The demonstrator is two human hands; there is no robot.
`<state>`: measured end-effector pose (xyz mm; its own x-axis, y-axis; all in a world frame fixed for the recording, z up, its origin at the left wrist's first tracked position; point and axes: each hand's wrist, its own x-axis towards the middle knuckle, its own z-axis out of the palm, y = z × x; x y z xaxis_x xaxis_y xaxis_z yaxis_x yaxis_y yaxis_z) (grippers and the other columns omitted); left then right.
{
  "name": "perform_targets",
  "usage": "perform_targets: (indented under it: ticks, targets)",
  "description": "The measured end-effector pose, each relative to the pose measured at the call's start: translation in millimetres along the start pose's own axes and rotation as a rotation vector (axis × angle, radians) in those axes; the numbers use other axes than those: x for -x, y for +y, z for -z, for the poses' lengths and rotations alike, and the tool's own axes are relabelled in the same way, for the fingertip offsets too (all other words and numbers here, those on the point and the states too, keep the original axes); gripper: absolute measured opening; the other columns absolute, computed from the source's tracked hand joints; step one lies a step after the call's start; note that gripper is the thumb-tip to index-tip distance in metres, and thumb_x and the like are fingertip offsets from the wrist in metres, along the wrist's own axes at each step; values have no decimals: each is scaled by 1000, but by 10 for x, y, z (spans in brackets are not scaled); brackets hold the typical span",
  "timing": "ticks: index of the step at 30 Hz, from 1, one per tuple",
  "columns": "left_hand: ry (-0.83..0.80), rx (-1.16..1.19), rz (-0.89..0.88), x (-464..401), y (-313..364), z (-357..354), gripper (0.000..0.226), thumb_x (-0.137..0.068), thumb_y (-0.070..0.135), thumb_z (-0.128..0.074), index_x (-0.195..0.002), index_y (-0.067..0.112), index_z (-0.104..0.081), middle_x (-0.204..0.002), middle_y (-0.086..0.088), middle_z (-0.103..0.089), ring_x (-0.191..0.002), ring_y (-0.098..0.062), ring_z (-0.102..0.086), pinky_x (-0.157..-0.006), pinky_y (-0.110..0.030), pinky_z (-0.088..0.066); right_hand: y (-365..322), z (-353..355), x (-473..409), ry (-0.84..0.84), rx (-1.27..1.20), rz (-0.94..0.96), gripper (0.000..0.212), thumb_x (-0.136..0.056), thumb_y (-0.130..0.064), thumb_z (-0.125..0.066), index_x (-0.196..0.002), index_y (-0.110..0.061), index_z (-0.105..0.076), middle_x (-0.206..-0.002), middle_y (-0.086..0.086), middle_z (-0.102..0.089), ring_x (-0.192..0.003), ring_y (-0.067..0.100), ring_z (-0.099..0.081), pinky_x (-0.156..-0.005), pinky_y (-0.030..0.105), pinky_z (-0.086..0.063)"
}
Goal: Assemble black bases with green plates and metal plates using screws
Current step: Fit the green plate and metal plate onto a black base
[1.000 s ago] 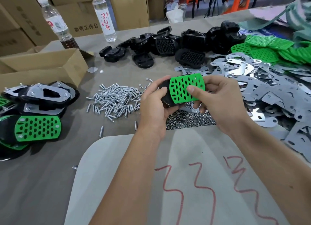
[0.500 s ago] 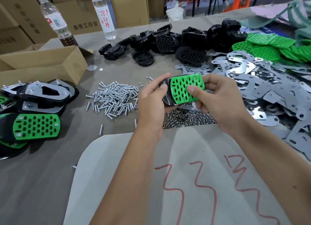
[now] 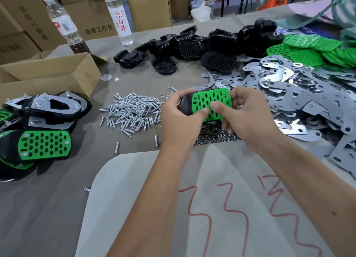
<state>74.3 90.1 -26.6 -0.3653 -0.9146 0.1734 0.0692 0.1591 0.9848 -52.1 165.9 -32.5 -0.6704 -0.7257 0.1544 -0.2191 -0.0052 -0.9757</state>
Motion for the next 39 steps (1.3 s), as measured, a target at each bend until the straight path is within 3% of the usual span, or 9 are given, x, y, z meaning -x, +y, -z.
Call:
perform_targets:
  ticks: [2,7,11,13,19,25,29,33,39]
  targets:
    - [5,21,15,-6,-4,11,44,-71,-7,-83,-98,26,-71,-92,1,-75,-81,-11,-72,-74,-33,-63,-6,2,8,-28,-3,-8,19,-89,-18,-82,-86,-12,-64,-54,-8,-61,-39,14,-57,-35,25,-43]
    - [-15,179,162,3,35,14,38,-74,-13,-80,-92,19,-71,-88,-5,-78,-89,-34,-77,-77,-46,-65,-30,42,5,-62,-66,-13,18,-87,-21,-85,-87,-13,-69,-57,-8,-62,-41,13,-58,-37,25,-45]
    - [-49,343,298,-7,56,53,28,-79,-14,-76,-99,5,-70,-91,-11,-79,-84,-29,-77,-78,-42,-65,-64,56,27,3,-100,46,36,-79,-25,-92,-92,-14,-60,-62,-9,-66,-42,14,-58,-38,24,-43]
    - [-110,370,323,-8,60,74,26,-82,-12,-74,-102,3,-70,-94,-12,-79,-87,-28,-78,-79,-41,-65,-81,89,19,4,-102,38,36,-77,-27,-93,-91,-15,-62,-63,-6,-67,-44,14,-58,-40,22,-42]
    - [-244,174,266,-42,58,116,19,-86,3,-78,-98,17,-72,-93,-3,-77,-91,-27,-77,-80,-45,-64,-110,183,20,-9,-88,25,27,-78,-19,-92,-88,-8,-69,-65,4,-68,-45,16,-57,-41,20,-43]
    - [-198,305,320,-38,82,118,10,-92,6,-72,-101,9,-74,-99,-11,-78,-88,-26,-77,-76,-43,-64,-149,175,13,-51,-119,-7,29,-84,-16,-87,-81,-12,-58,-67,2,-62,-43,16,-53,-38,21,-38]
    - [-176,348,353,-19,85,71,14,-96,10,-69,-109,4,-71,-99,-13,-76,-82,-21,-76,-69,-35,-62,-143,126,41,-35,-108,51,31,-85,-16,-85,-82,-11,-55,-70,10,-65,-48,20,-64,-43,28,-51]
    - [-168,373,348,-3,69,82,6,-97,10,-67,-101,7,-71,-89,-7,-78,-78,-18,-75,-65,-30,-61,-117,97,62,-61,-133,93,33,-87,-15,-84,-83,-12,-51,-78,14,-71,-60,30,-74,-48,31,-58]
    - [-148,393,404,12,87,115,15,-98,19,-68,-101,6,-74,-93,-9,-80,-88,-21,-78,-76,-37,-64,-75,94,40,-95,-46,117,27,-90,-14,-81,-89,-12,-53,-85,12,-75,-67,32,-76,-55,38,-61]
